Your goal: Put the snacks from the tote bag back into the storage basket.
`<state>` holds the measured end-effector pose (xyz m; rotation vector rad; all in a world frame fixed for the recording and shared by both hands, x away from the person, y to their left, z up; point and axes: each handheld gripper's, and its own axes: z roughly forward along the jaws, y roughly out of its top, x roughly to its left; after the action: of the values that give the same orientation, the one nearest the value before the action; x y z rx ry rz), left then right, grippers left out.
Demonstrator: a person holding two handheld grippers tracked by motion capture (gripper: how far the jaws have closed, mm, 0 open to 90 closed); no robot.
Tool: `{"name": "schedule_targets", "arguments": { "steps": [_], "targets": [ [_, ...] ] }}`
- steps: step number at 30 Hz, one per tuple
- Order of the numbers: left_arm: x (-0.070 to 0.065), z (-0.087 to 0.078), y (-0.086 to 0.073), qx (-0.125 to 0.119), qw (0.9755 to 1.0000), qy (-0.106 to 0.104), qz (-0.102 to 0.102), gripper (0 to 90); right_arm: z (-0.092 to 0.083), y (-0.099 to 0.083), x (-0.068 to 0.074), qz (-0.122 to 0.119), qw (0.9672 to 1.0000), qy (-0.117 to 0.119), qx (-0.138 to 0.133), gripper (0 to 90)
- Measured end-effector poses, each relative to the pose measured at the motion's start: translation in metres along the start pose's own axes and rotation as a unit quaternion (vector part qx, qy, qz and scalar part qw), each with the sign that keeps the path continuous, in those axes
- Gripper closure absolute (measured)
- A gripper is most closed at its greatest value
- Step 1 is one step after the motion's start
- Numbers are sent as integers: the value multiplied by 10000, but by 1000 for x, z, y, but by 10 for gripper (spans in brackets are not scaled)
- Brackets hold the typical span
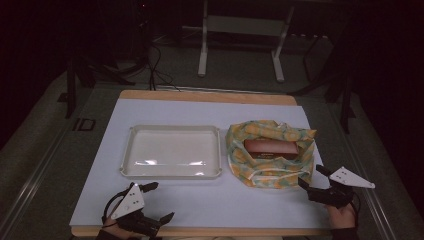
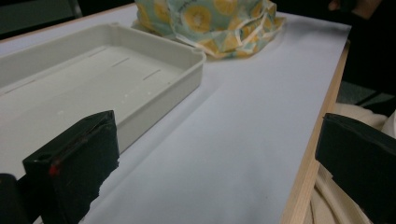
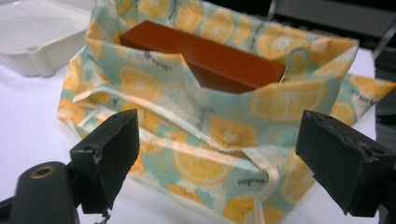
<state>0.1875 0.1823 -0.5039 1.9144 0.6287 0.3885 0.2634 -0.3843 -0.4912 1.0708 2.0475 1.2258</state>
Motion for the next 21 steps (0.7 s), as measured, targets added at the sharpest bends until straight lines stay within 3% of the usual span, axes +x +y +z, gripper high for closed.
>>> {"name": "schedule_targets", "arguments": {
  "steps": [6,9,11,13,17,21],
  "targets": [
    [0,0,-1,-134,9999,-58,-28,0,-4,0,-8,34,9993,141,332,124],
    [-1,3,-1,-50,9999,-101,36,0,-6,3,-10,50,9989,278,372,120],
    [-2,3,0,-60,9999,-53,95,0,-6,5,-10,136,9984,223,503,121],
    [-3,1,1,-139,9998,-6,116,0,-8,6,-9,12,9982,376,473,116],
    [-4,0,1,-98,9999,-11,124,0,-9,7,-12,29,9966,662,480,114],
    [-4,2,1,-38,9999,-93,118,0,-8,9,-11,-224,9949,745,647,114]
  ]
}}
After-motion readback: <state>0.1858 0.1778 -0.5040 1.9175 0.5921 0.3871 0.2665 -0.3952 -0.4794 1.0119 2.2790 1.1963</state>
